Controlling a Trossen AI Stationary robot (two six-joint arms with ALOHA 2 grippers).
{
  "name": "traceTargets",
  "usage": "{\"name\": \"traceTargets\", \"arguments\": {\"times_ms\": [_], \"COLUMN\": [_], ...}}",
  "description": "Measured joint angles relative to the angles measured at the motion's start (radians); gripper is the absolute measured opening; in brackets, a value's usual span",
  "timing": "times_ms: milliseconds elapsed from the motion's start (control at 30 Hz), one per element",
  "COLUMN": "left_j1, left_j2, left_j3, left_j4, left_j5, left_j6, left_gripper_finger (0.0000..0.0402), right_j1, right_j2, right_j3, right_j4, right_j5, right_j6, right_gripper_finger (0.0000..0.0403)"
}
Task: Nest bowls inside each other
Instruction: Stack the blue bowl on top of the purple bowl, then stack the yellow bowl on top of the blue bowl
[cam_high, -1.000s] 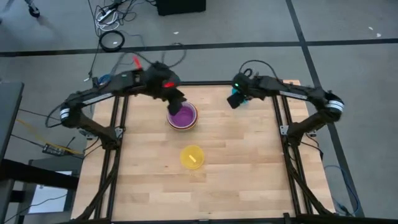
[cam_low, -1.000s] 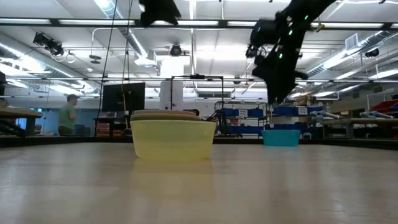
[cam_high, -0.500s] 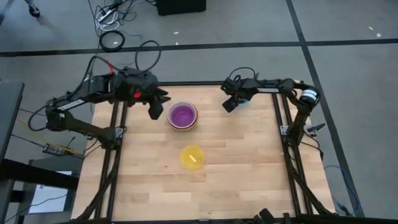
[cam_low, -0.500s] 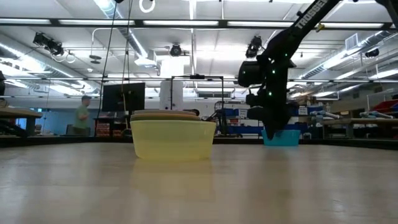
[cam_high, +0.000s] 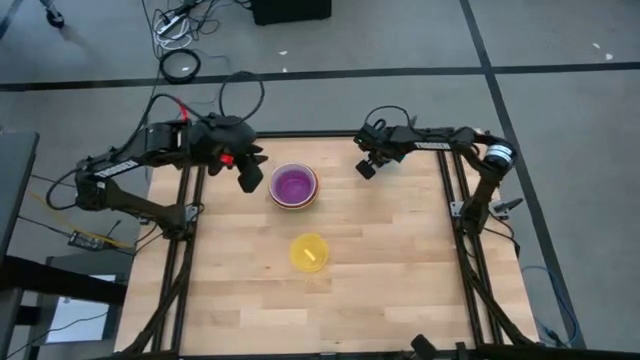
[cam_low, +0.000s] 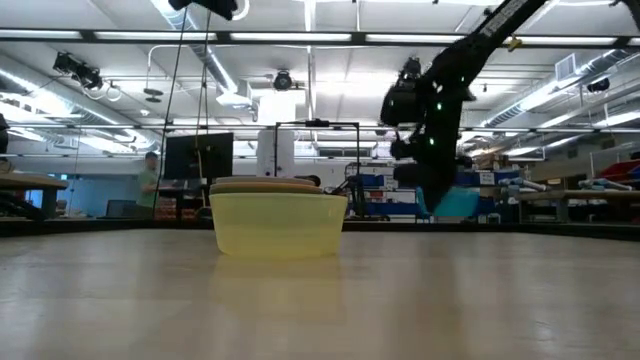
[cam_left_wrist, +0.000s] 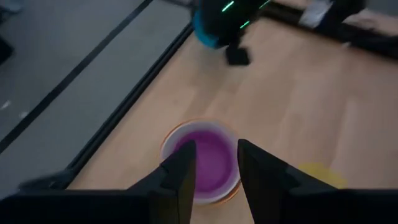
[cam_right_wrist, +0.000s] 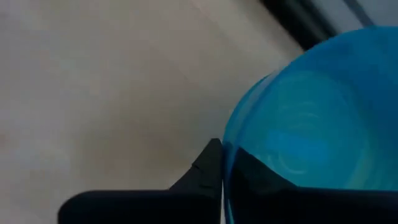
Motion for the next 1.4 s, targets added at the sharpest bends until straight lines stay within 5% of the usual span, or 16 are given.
{"name": "traceTargets", "arguments": {"times_ms": [233,500,900,1267,1400], "left_j1": [0.000,0.000,0.000,0.000,0.000], "left_j2": [-0.036,-0.062,-0.072,-0.072,-0.072], "left_j3": [0.000,0.000,-0.005,-0.005,-0.005], "left_j4": [-0.073,-0.073,-0.087,-0.092,-0.105], "left_j5": [-0.063,-0.064,-0.062,-0.060,-0.060], "left_j6": [-0.041,-0.047,-0.055,-0.055,-0.057], "left_gripper_finger": [0.0127,0.0127,0.0127,0.0127,0.0127], "right_j1": [0.234,0.481,0.476,0.477,0.497], "right_j2": [-0.076,0.077,0.405,0.352,0.308], "right_j3": [0.140,0.416,0.757,0.772,0.772], "right_j4": [0.140,0.283,0.002,-0.047,-0.208], "right_j5": [-0.144,-0.141,-0.149,-0.181,-0.187], "right_j6": [-0.005,-0.086,-0.101,-0.068,-0.014], "right_gripper_finger": [0.0001,0.0000,0.0007,0.0127,0.0148]}}
